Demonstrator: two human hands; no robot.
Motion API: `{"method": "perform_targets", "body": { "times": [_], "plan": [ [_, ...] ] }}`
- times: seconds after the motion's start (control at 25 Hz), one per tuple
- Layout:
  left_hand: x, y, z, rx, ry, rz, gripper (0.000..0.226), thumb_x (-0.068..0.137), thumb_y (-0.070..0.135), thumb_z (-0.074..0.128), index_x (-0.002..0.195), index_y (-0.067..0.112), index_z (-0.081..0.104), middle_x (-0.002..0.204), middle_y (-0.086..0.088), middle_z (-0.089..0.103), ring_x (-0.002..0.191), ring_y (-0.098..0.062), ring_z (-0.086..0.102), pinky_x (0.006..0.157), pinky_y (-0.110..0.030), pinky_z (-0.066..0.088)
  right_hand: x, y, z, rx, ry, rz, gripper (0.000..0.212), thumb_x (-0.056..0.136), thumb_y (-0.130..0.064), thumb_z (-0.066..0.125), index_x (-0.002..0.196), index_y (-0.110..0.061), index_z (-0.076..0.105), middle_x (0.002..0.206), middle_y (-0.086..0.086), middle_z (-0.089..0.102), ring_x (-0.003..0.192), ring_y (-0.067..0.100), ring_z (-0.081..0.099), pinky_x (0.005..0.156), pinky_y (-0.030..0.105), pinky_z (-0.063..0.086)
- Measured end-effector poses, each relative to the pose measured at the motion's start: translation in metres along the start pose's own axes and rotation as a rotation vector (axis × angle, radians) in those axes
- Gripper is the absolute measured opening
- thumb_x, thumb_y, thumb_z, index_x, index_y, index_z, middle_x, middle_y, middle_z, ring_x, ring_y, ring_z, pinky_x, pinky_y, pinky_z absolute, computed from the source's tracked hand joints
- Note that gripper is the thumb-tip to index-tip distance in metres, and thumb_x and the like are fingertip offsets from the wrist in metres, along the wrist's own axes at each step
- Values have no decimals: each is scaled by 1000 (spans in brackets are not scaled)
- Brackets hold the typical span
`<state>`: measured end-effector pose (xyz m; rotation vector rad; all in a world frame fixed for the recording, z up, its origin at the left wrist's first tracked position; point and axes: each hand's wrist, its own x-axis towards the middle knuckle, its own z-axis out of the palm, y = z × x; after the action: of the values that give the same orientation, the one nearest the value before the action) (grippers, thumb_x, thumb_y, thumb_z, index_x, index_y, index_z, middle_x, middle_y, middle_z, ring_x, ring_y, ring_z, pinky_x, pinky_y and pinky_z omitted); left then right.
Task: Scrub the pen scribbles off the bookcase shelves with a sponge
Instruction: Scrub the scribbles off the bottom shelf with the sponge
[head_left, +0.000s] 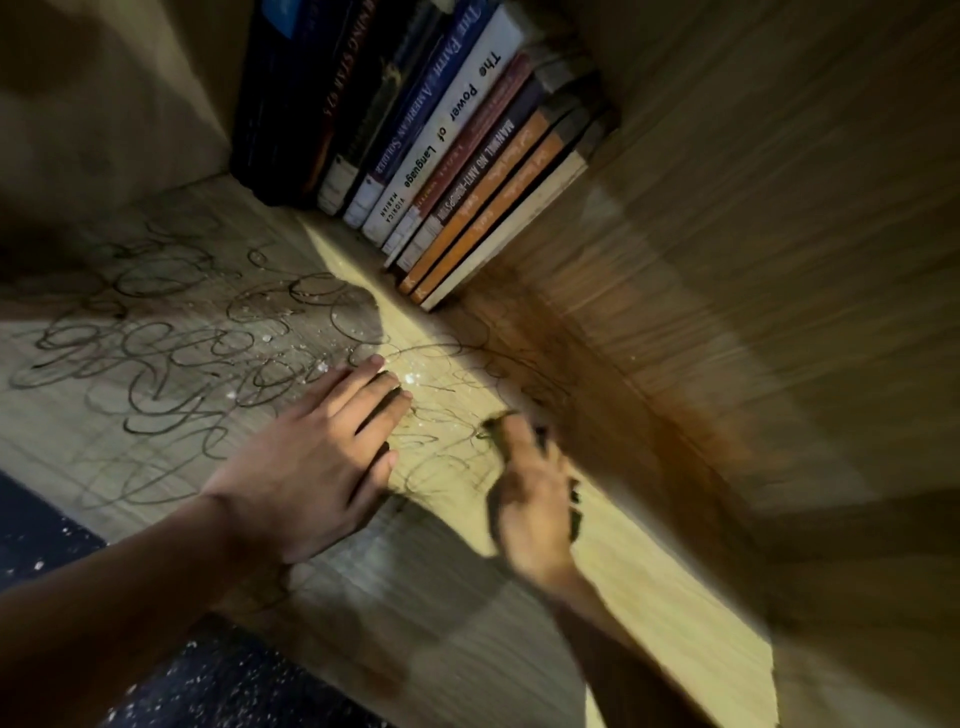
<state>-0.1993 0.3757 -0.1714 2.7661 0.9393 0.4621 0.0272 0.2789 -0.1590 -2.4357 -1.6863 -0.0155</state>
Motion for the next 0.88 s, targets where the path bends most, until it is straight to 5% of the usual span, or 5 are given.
{"method": "perform_targets", "body": {
  "times": [0.12,0.2,0.44,0.76,0.88],
  "plan": [
    [0,0,1,-5,-12,-16,63,98,43,22,144,5,41,145,-16,47,143,-28,29,115,-42,15,-67,-17,2,-68,-53,-484,49,100,-25,34,147,-34,31,159,-14,14,146,18,13,115,39,23],
    [0,1,2,-12,-16,-19,63,99,43,22,145,5,40,146,-16,45,144,-28,27,114,-43,15,-70,29,-7,-119,-42,-571,47,104,-33,24,151,-36,18,159,-17,9,148,12,5,109,38,34],
    [0,-1,2,-31,-12,-10,64,97,42,23,143,2,41,145,-18,46,144,-30,28,114,-44,18,7,67,-7,-2,-19,238,49,99,-39,27,147,-28,30,155,1,30,146,26,20,119,42,18],
    [1,-1,2,-78,-17,-21,68,95,45,17,150,6,28,156,-14,29,149,-24,5,119,-37,1,-86,5,2,-160,-89,-520,47,104,-31,19,150,-25,28,158,-6,21,147,19,14,119,40,14],
    [-1,-1,0,-99,-21,-28,70,95,47,12,152,9,21,158,-12,22,149,-22,-2,118,-34,-5,-66,60,-13,-29,-31,-207,51,101,-43,16,150,-31,25,158,-10,20,148,16,13,118,44,17]
  ]
}}
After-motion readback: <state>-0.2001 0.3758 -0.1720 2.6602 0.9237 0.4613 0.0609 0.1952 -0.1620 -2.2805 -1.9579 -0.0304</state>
